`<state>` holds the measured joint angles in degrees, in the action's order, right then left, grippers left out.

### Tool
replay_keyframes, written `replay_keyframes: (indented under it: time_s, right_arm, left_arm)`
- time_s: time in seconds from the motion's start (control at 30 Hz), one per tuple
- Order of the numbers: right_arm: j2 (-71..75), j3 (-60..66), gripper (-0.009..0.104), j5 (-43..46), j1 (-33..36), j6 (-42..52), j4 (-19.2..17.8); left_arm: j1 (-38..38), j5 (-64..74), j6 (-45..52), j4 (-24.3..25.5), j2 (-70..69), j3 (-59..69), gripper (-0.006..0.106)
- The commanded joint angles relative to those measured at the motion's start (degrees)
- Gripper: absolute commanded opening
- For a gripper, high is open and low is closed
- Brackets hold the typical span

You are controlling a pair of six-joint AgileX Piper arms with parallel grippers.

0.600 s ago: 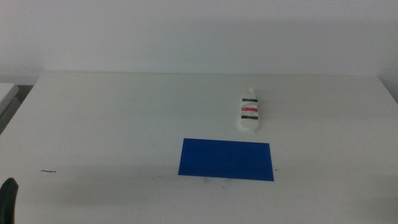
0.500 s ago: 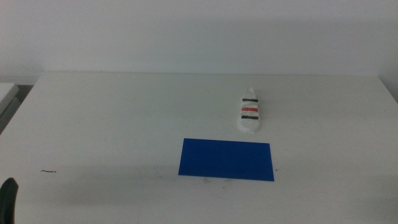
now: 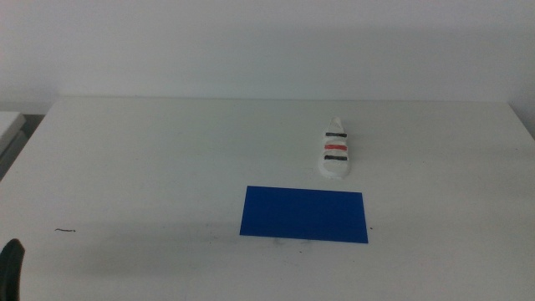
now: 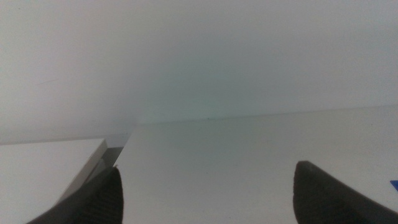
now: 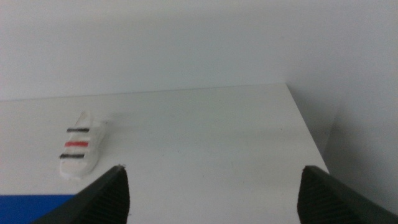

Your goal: Use one arm to grab the shoe from the table and place it on the mat.

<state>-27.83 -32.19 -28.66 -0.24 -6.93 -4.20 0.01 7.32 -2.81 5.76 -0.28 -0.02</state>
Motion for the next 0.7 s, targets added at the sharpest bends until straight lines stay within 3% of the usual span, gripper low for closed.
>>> replay_keyframes:
  time_s: [0.0,0.2,0.33,0.67]
  right_arm:
    - [-9.12,-6.19,0.071,-1.31,0.64,0.16,-0.45]
    - [-30.59,-23.81,0.071,-7.01,11.56,0.03,-0.45]
    - [-44.2,-36.95,0.071,-14.31,18.08,-1.21,1.43]
    - [-75.35,-69.29,0.071,-29.86,22.67,-8.74,3.08]
  left_arm:
    - [-0.01,-0.7,-0.08,-0.23,0.28,0.02,0.094]
    - [-0.01,-0.7,-0.08,-0.23,0.28,0.02,0.094]
    - [-0.01,-0.7,-0.08,-0.23,0.28,0.02,0.094]
    - [-0.01,-0.7,-0.08,-0.23,0.28,0.02,0.094]
